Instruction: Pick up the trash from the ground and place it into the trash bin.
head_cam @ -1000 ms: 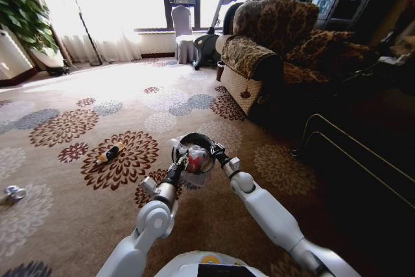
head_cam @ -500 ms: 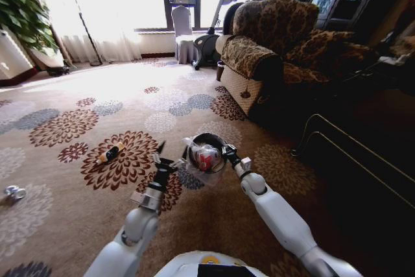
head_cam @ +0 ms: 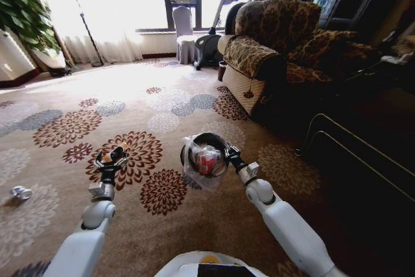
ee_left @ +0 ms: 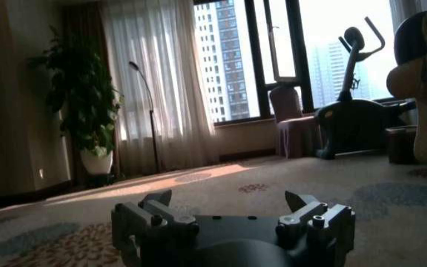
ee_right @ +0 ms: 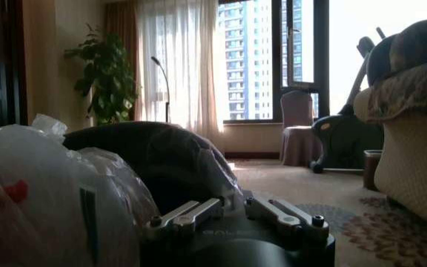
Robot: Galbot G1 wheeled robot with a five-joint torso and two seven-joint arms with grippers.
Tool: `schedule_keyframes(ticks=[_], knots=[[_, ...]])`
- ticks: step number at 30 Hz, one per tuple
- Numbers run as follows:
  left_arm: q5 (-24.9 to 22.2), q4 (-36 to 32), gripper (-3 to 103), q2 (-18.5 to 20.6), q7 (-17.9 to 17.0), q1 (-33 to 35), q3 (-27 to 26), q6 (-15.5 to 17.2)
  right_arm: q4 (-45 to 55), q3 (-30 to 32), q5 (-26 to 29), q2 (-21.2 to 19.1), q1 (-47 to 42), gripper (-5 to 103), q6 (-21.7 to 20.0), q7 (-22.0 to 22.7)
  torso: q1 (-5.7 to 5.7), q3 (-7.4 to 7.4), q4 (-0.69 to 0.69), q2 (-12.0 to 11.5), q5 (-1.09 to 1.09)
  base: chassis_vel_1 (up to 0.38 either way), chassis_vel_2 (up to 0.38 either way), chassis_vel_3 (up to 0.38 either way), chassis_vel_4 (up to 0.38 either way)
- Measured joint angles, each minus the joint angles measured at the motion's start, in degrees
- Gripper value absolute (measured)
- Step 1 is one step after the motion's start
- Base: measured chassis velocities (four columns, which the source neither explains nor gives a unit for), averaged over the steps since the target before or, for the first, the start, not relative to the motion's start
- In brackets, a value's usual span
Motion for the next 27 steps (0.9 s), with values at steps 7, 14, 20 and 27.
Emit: schedule_keyframes(ticks=[7, 14, 20, 27], knots=[[-1.24, 2.14, 100, 0.32, 1.00, -1.23, 1.41, 0.18, 1.12, 0.58, -0.01, -0.31, -1.85, 0, 0.27, 0.01, 0.00, -0.01, -0.04, 0.00, 0.04, 0.276, 0.293, -0.288, -0.285], [-3.21, 3.38, 100, 1.14, 1.54, -2.68, 2.43, 0.97, 1.80, 1.13, 0.18, -0.17, -3.12, 0, 0.66, 0.01, 0.01, 0.00, 0.00, -0.02, -0.01, 0.277, 0.289, -0.283, -0.293], [-7.92, 5.28, 100, 2.55, -0.12, -4.37, 3.88, 5.29, 2.76, 1.28, 0.20, -0.06, -4.40, 0, 0.94, -0.04, 0.00, 0.00, 0.02, -0.01, 0.02, 0.132, 0.116, -0.078, -0.071], [-9.68, 9.98, 100, 4.11, -0.29, -7.29, 5.64, 7.97, 3.63, 1.34, 0.19, 0.11, -5.37, 0, 1.13, 0.03, 0.00, 0.00, -0.06, -0.01, 0.01, -0.021, -0.017, 0.040, 0.037]])
